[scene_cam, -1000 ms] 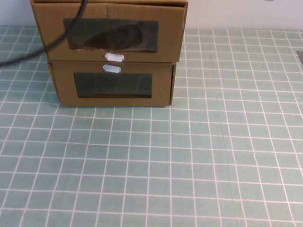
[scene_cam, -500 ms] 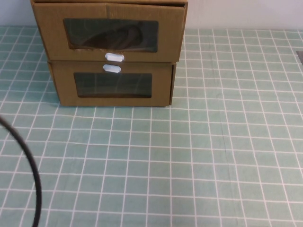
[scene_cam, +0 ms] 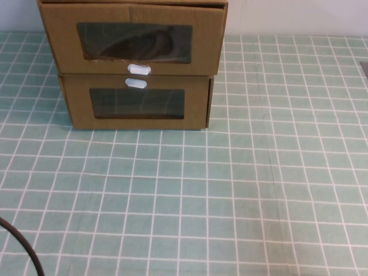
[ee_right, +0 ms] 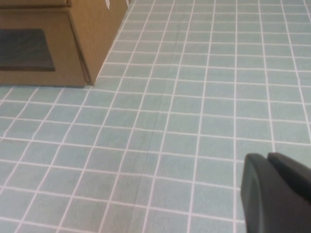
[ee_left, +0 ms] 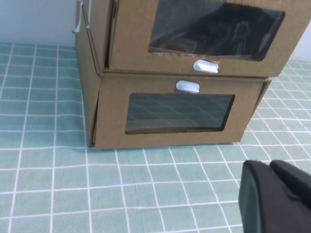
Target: Close the shoe box
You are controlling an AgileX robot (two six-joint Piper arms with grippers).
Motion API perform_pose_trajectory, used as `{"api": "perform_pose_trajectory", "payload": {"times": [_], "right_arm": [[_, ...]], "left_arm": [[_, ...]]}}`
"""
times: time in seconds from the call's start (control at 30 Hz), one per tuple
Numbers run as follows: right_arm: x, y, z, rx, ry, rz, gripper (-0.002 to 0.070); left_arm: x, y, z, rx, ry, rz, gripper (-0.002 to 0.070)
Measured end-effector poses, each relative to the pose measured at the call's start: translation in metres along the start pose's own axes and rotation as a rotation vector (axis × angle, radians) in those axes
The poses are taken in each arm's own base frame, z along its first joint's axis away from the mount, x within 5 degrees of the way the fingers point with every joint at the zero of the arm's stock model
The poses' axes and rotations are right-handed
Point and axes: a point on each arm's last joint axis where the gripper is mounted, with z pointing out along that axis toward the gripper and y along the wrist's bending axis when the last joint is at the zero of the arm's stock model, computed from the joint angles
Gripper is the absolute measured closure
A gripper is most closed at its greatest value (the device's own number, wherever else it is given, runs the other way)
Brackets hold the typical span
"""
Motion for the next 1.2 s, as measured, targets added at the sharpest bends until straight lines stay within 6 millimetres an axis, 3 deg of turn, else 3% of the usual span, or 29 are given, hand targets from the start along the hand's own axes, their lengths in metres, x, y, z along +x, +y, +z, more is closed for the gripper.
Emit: {"api": "perform_pose_trajectory", "payload": {"times": [0.13,0.77,0.97,1.2], "right_arm": [[0.008,0.001,-0.003,-0.012,0.016,0.017,0.0690],[0.010,0.001,-0.004,-0.015,0.032,0.021,0.0690],[0.010,0.001,-0.004,-0.016,0.034,0.023,0.0690],[0.010,0.001,-0.004,-0.017,0.034,0.024,0.0690]], "left_arm": [[0.000,0.000,0.000,0.000,0.001,-0.002,0.0680],[0.002,0.000,0.000,-0.002,-0.008,-0.004,0.0680],[0.024,0.005,-0.014,-0.030,-0.097,0.050,0.0680],[0.087,0.025,-0.011,-0.138,-0.209,0.180,0.0680]]}}
